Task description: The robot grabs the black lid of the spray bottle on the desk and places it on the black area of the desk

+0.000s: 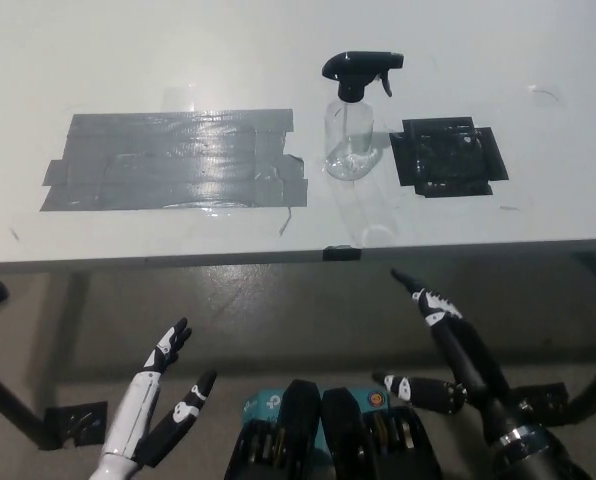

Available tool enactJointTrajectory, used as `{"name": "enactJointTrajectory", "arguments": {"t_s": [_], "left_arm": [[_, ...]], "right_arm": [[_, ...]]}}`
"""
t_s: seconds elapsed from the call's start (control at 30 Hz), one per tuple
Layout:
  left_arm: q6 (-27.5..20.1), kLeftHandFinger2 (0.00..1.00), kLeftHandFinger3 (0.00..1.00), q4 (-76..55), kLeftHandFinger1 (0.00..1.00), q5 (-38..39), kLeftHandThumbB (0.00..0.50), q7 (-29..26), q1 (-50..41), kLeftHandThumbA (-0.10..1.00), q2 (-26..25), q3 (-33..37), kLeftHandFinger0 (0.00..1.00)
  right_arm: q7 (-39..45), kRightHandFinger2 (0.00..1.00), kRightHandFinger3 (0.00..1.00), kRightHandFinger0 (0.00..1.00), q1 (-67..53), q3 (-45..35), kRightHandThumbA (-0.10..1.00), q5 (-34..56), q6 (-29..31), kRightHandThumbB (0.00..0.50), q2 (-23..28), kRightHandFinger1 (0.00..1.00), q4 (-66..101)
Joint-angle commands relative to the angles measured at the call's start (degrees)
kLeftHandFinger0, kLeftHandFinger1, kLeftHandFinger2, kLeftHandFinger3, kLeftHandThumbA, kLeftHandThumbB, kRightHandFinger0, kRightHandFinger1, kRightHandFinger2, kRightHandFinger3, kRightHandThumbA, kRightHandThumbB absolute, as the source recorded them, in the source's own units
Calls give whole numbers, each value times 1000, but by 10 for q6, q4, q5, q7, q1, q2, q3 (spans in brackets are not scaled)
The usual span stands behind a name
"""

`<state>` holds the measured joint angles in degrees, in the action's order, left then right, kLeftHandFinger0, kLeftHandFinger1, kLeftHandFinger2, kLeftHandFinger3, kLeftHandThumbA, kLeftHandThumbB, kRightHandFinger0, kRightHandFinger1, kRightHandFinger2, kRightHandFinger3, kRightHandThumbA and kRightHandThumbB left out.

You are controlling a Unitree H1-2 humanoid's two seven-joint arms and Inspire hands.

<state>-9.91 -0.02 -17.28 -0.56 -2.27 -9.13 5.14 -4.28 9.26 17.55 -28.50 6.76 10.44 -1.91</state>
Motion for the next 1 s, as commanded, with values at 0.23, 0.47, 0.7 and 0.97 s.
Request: {"name": "enactJointTrajectory", "arguments": {"t_s": [0.23,0.47,0.7,0.97], "left_arm": [[-38,1000,1000,-3,1000,-9,0,-20,2,849,3,-3,1000],[-41,1000,1000,1,1000,-10,0,-22,5,846,6,-6,1000],[-37,1000,1000,-5,1000,-6,0,-20,5,863,7,-7,1000],[-34,1000,1000,-5,1000,-8,0,-21,8,875,7,-6,1000]], "right_arm": [[-59,1000,1000,1000,131,-41,1000,-193,-77,333,-12,1000,87],[-53,1000,1000,1000,229,-31,1000,-243,-127,272,-28,1000,39],[-62,1000,1000,1000,320,-14,1000,-295,-169,325,-32,1000,-54],[-67,1000,1000,1000,384,-2,1000,-299,-195,314,-42,1000,-143]]}}
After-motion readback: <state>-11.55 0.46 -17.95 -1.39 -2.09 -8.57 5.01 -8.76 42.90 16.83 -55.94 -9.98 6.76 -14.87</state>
